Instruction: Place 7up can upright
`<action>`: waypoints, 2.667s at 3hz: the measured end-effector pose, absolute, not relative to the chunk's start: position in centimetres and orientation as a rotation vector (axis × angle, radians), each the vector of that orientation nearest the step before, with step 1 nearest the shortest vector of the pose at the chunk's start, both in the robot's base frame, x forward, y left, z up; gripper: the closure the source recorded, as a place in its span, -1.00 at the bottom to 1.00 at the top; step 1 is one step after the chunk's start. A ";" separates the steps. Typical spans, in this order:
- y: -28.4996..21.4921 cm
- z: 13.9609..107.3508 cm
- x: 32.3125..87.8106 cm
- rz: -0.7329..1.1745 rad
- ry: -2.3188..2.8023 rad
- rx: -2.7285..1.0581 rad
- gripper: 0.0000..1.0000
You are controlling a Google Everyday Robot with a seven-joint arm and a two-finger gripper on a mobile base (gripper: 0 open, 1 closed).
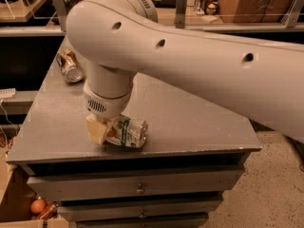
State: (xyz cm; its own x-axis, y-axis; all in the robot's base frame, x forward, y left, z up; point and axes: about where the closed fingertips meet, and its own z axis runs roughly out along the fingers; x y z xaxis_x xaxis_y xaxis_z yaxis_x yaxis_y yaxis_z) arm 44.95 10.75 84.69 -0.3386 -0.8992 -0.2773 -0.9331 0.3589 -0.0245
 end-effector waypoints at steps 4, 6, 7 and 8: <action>8.1 96.0 53.8 0.712 1.764 -1.360 1.00; 5.9 96.1 53.4 0.896 1.473 -1.286 1.00; 5.4 94.7 52.4 0.967 1.397 -1.265 1.00; 5.2 92.4 51.4 1.062 1.372 -1.238 0.50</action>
Offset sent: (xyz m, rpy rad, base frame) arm 0.0714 -0.0071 0.0814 0.3925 -0.1692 0.1434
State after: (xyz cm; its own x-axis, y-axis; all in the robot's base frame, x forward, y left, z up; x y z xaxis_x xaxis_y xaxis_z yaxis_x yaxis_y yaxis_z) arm 51.37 5.17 92.38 -0.0149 -0.1504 -0.9885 -0.9947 0.1028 -0.0007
